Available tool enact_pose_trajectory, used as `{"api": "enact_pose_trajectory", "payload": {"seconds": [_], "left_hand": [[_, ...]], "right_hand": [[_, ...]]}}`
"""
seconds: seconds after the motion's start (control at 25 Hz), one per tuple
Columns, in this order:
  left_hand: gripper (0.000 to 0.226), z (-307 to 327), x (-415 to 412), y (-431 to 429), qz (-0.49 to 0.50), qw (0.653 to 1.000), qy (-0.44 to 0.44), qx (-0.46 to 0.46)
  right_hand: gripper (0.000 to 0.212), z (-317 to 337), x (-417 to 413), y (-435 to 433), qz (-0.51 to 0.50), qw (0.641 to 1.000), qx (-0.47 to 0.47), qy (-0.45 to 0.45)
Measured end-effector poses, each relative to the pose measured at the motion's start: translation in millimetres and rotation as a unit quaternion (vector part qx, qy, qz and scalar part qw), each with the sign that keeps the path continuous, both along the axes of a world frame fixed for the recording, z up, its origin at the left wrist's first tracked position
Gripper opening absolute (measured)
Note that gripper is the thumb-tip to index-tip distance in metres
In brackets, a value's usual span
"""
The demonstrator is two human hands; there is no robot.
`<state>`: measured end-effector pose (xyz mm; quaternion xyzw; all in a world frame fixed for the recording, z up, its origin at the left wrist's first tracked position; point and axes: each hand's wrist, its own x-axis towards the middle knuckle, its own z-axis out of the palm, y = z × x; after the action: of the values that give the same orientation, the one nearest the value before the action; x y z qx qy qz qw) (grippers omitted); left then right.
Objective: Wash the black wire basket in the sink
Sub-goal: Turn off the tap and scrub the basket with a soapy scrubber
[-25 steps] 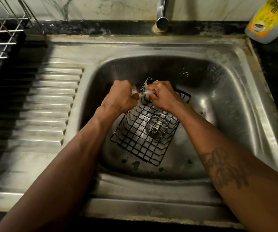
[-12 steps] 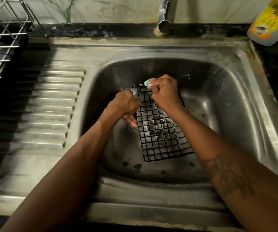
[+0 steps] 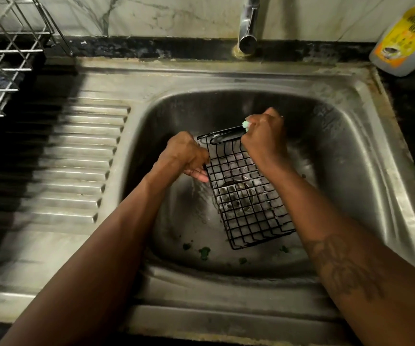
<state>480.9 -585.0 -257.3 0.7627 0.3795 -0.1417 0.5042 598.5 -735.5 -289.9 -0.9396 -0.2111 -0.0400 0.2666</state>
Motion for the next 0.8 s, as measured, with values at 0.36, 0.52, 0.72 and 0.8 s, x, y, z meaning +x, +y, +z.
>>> {"api": "enact_pose_trajectory", "payload": {"seconds": [0.36, 0.52, 0.72, 0.8], "left_hand": [[0.018, -4, 8, -1, 0.004, 0.993, 0.12, -0.017], [0.012, 0, 12, -4, 0.025, 0.995, 0.099, -0.017], [0.013, -1, 6, -6, 0.024, 0.997, 0.071, -0.023], [0.011, 1, 3, -7, 0.03, 0.999, 0.035, -0.014]], "right_hand": [[0.011, 10, -45, 43, 0.231, 0.972, -0.031, -0.008], [0.008, 5, -14, 13, 0.14, 0.99, -0.003, 0.019], [0.018, 0, 1, 4, 0.011, 0.996, -0.074, -0.049], [0.016, -5, -5, 7, 0.022, 0.998, -0.053, -0.033]]}}
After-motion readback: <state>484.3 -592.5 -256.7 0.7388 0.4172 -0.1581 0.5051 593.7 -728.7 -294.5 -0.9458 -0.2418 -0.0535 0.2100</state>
